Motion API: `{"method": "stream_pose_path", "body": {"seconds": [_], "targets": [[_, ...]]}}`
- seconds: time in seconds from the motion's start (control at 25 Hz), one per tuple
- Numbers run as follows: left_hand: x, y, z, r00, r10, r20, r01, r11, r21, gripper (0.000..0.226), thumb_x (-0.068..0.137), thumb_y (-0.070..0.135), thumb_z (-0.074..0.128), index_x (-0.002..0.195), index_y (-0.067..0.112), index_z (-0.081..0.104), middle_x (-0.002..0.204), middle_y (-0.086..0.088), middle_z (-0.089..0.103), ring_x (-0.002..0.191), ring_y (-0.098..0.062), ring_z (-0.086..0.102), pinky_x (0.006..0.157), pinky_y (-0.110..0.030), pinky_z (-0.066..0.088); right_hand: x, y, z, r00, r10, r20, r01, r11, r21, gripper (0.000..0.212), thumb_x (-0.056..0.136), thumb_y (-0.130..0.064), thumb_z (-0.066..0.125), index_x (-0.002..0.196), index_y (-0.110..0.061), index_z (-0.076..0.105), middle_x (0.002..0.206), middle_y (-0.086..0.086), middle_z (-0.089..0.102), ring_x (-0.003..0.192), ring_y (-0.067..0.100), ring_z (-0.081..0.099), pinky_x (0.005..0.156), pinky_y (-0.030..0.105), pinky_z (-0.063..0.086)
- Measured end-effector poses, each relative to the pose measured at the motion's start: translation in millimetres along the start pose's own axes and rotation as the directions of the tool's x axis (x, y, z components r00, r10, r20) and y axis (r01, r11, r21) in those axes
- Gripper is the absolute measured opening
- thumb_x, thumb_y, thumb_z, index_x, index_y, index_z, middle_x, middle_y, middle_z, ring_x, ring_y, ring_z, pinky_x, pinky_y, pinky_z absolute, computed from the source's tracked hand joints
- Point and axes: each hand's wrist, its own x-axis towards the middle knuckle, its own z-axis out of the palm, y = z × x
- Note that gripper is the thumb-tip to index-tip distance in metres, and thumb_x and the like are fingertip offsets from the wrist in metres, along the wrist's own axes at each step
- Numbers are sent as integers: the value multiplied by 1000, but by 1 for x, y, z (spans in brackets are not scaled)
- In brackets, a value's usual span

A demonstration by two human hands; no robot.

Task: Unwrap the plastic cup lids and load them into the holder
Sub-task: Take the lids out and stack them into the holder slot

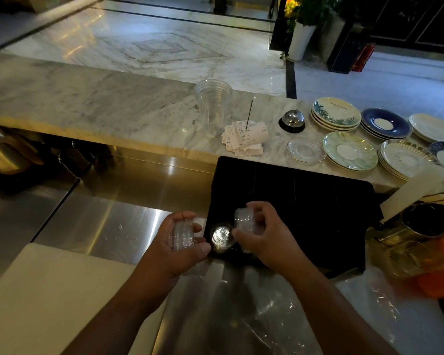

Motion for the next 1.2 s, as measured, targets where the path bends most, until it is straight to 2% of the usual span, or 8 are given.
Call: {"method": "stream_pose_path", "body": {"seconds": [0.04,0.12,0.2,0.28,0.6,0.68,0.84,1.2], "targets": [[1,-2,-3,1000,-11,-8,11,1000,5,68,63,33,94,125,40,66,115,5,75,113,-31,75,96,-57,62,12,-2,3,996,-92,-8,86,959,-271,76,74,-37,89,136,-38,45,131,-2,56,102,8,67,78,25,60],[2,-5,-7,999,-28,-26,28,999,22,69,62,35,94,125,41,65,116,4,75,113,-33,74,97,-64,60,35,-1,19,969,-215,123,240,695,-678,95,67,-51,87,146,-38,34,138,-1,49,117,20,58,96,39,55],[3,-7,-10,999,-38,-32,39,999,32,71,62,37,94,126,42,64,118,4,74,114,-34,73,96,-67,59,52,7,37,941,-248,230,323,460,-827,105,70,-55,81,154,-30,24,142,7,48,122,31,56,103,45,48],[4,-8,-14,999,-36,-27,37,999,35,72,62,38,94,128,42,64,119,3,74,115,-35,73,96,-67,59,66,18,47,948,-218,232,301,375,-877,107,72,-55,78,155,-22,19,144,11,49,122,34,56,106,47,43],[6,-7,-24,1000,-11,-3,11,1000,-10,68,61,30,92,123,37,67,115,-1,75,112,-34,75,94,-57,63,85,45,73,966,-180,187,232,278,-932,90,63,-49,83,132,-16,36,128,15,59,109,36,64,101,47,42],[5,-6,-23,1000,-9,-2,9,1000,-17,67,60,29,92,122,37,68,115,-1,75,110,-34,75,94,-58,63,85,51,74,968,-161,192,228,247,-942,86,66,-53,81,132,-15,39,136,18,57,114,36,63,102,46,42],[4,-5,-22,1000,-5,-1,5,999,-32,67,59,27,93,121,34,68,115,-3,75,110,-34,75,95,-58,62,83,61,76,968,-131,213,234,176,-956,78,87,-57,63,147,-11,41,165,26,28,140,39,45,118,49,28],[-1,-8,-15,1000,-5,-21,5,1000,-14,68,61,30,93,123,37,67,117,0,75,111,-33,75,96,-61,61,68,55,64,946,-139,291,305,91,-948,69,97,-50,52,153,-10,46,171,22,15,155,40,16,127,50,7]]}}
